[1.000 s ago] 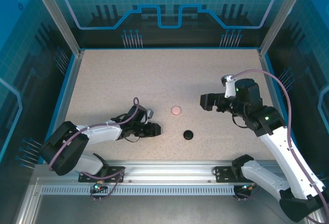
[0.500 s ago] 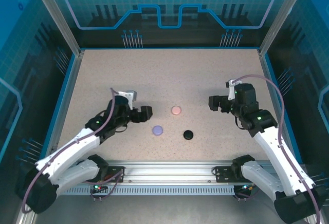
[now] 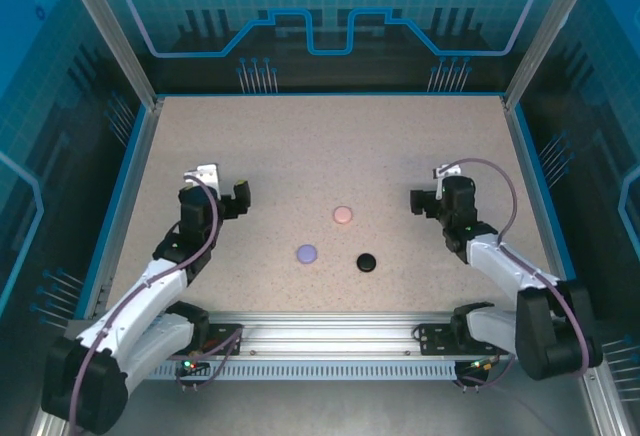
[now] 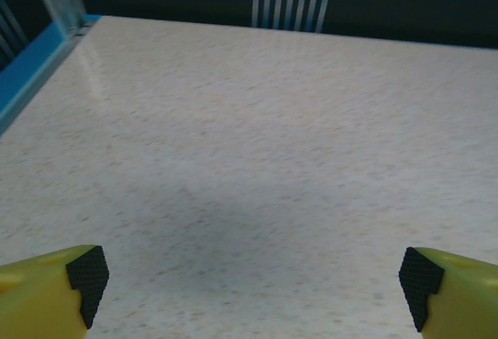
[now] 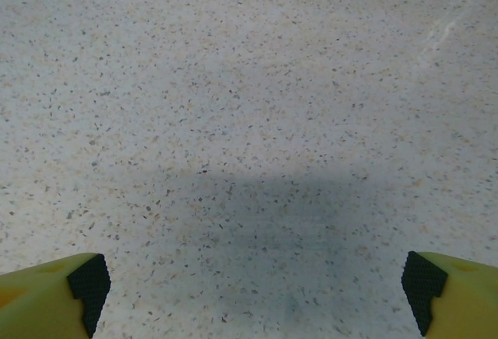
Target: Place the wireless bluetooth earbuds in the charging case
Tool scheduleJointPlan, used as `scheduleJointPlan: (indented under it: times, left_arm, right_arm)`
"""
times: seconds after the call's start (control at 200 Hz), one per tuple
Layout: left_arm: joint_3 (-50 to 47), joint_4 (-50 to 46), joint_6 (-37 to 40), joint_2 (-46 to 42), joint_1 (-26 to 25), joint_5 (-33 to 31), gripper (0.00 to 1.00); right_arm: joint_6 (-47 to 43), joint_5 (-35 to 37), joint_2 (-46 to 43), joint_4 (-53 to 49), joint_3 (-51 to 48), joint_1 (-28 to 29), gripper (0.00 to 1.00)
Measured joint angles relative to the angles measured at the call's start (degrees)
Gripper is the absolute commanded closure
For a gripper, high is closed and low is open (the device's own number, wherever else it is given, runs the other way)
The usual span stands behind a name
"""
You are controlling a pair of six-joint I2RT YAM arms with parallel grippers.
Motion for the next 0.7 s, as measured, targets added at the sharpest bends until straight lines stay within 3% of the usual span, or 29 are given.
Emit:
scheduleJointPlan:
  times: [0.415,0.7]
  left_arm:
    - [-8.48,19.43,5.55,8.5,1.84,-0.74,0.01]
    - [-11.47,38.32,10.4,22.01,2.93,4.55,0.01]
  right_arm:
    - [-7.3,-10.12,15.23,25.49,-2.51,-2.36,0.0]
    - [-6.71,-14.78,17.68,27.89,-2.43,-6.21,0.0]
